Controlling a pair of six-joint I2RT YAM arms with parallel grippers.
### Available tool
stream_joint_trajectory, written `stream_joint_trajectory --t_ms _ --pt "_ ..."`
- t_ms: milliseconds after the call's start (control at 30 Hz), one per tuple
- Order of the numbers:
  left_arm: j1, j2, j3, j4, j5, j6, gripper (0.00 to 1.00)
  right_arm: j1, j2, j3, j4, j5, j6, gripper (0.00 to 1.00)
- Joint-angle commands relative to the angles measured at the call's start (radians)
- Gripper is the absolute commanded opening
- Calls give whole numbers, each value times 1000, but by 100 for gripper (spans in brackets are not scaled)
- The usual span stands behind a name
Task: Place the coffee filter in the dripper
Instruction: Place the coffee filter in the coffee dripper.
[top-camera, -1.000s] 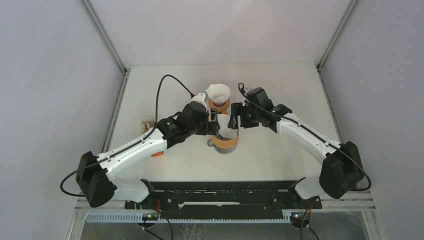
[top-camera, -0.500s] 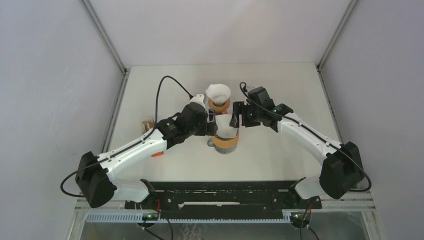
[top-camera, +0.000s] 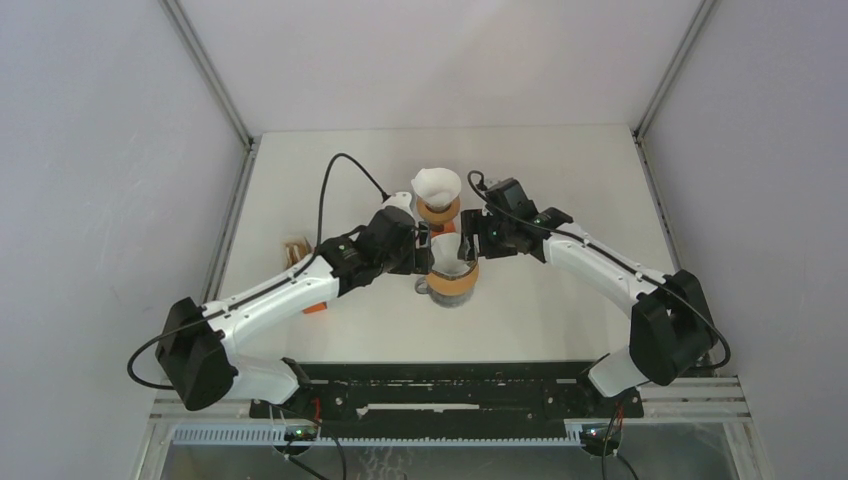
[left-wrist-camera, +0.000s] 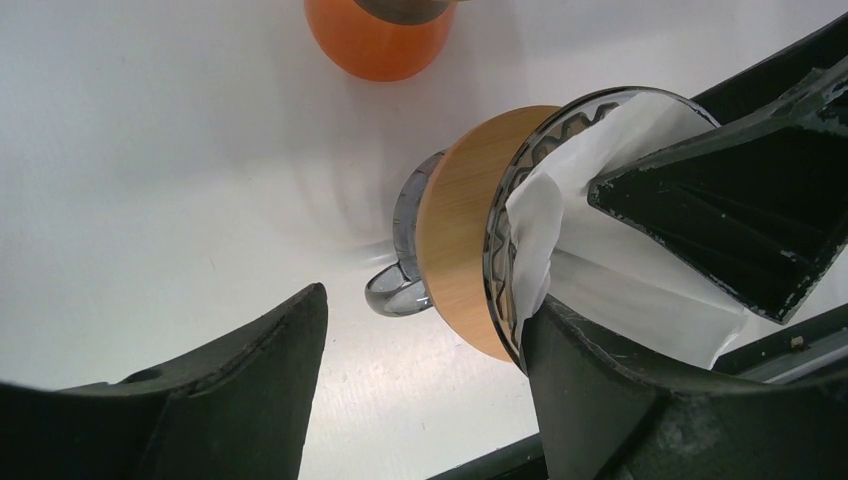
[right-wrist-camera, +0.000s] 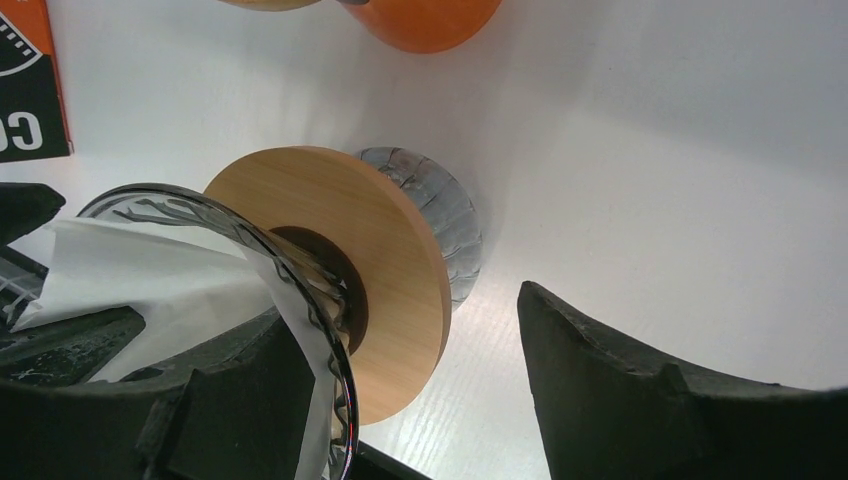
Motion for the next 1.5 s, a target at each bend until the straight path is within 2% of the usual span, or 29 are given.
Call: stream_joint_trajectory --t_ms 0,400,700,1067,1333,1467 --pt "7 12 -11 -10 5 9 74 13 7 1 17 41 -7 78" --pt "6 -4 -13 -10 19 8 75 18 10 1 9 59 -16 78" --pt "6 -98 1 41 18 -6 78 30 2 1 8 79 -22 78" --pt "11 1 94 48 48 13 80 37 -6 1 10 81 -25 78" --pt "11 -44 87 96 54 24 81 43 -5 1 14 77 -25 78" --pt "11 -12 109 99 56 39 81 47 -2 1 18 74 -22 78"
